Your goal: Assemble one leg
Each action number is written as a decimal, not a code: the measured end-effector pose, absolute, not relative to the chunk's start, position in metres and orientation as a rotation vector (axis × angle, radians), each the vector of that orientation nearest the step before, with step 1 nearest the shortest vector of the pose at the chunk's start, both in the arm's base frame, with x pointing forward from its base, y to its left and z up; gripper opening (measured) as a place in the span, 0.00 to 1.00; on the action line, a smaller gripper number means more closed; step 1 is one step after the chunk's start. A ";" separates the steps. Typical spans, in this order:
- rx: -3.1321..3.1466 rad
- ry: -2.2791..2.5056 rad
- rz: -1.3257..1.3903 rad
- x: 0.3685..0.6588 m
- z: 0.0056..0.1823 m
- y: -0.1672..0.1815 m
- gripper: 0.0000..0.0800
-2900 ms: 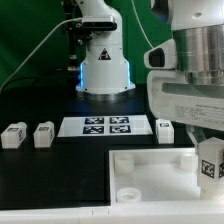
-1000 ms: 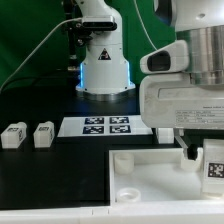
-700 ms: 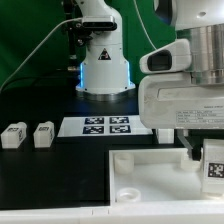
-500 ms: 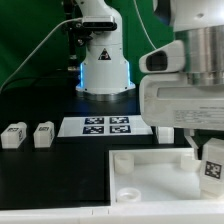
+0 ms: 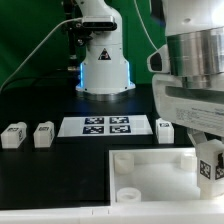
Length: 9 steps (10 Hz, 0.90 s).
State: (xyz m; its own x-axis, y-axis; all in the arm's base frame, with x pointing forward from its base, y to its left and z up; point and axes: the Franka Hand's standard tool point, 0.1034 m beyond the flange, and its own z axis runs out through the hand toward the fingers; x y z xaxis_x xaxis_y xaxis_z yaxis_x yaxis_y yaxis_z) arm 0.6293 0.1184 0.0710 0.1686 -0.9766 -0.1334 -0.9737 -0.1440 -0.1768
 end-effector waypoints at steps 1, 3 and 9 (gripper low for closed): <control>-2.029 2.058 0.017 0.629 0.070 0.119 0.38; -1.792 2.224 0.022 0.629 0.070 0.121 0.37; -2.468 1.572 -0.085 0.631 0.073 0.124 0.80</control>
Offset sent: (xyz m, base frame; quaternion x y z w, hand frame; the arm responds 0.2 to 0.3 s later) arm 0.0000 0.0000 0.0000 0.0000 0.0000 -0.0899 0.9960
